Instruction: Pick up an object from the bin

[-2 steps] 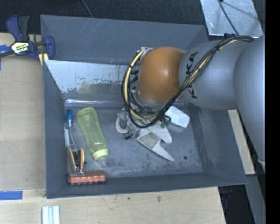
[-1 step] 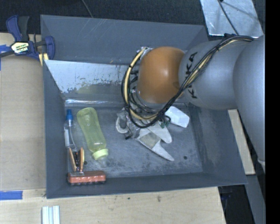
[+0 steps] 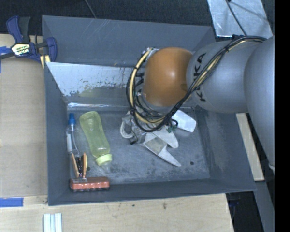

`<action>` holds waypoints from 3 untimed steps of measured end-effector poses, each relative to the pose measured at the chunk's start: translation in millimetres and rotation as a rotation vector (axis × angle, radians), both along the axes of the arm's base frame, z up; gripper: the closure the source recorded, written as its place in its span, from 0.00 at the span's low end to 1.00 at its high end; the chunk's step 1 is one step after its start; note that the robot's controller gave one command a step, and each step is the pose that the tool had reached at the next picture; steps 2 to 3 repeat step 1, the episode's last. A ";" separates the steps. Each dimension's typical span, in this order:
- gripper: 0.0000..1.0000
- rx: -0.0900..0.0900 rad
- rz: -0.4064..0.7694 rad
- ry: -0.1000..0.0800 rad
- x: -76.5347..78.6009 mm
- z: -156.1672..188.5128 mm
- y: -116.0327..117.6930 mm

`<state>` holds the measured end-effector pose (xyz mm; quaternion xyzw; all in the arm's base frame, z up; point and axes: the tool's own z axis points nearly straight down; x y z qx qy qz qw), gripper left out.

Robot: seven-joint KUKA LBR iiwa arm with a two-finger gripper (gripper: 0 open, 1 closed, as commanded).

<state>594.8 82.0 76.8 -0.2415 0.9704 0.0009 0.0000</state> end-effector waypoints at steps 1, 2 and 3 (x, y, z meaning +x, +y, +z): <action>1.00 -0.001 -0.001 0.004 -0.8 19.8 -0.3; 1.00 -0.001 -0.001 0.004 -0.8 19.8 -0.3; 1.00 -0.001 -0.001 0.004 -0.8 19.8 -0.3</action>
Offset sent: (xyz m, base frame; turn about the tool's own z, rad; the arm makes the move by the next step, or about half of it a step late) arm 0.0000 -0.0001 0.0691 0.0000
